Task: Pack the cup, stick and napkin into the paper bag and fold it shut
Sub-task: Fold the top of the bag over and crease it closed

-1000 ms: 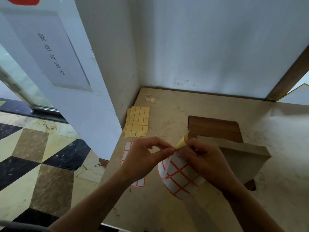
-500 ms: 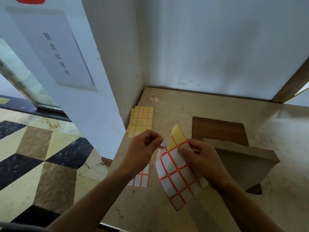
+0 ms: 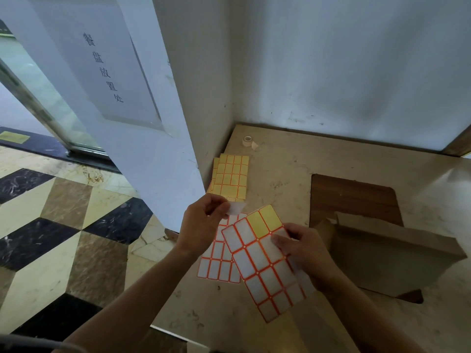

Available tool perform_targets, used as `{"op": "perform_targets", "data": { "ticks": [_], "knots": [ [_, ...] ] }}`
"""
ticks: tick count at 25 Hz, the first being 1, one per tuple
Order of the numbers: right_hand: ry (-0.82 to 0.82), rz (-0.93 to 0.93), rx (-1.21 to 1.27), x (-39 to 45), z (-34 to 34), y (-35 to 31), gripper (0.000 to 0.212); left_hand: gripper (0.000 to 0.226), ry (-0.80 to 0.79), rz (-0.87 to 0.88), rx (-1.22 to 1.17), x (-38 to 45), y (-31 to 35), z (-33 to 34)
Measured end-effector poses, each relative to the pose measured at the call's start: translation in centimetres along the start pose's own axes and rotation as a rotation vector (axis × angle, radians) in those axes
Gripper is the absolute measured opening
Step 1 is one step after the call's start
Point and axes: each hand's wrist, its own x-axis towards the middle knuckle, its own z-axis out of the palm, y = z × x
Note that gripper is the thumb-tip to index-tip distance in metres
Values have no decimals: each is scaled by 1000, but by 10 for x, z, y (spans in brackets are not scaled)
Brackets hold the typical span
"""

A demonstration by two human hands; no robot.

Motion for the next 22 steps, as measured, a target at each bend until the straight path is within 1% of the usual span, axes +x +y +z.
{"op": "perform_targets", "data": {
  "ticks": [2,6,9,11,13,16,17,19,22],
  "knots": [
    [14,54,-2,15,14,15,13,8,36,-10,17,2,-12,-8],
    [-10,156,42,39,42,50,10,10,46,-36,25,1,-29,-18],
    [41,188,-34,52,55,74,11,12,39,-48,46,-3,-36,-18],
    [86,197,-119,58,57,82,17,11,26,-57,32,-4,-39,-16],
    [94,172,-210,59,54,82,22,8,25,-50,22,-5,-39,-14],
    [69,96,-330,54,47,75,20,1,1,-29,2,-3,-36,-10],
    [64,66,-389,51,45,73,19,2,-13,-19,-4,-3,-32,-9],
    [67,0,-473,43,35,66,25,8,-35,16,1,0,-23,-4],
    [75,-92,-442,26,8,54,34,10,-68,96,-7,5,-3,9]
  ]
}}
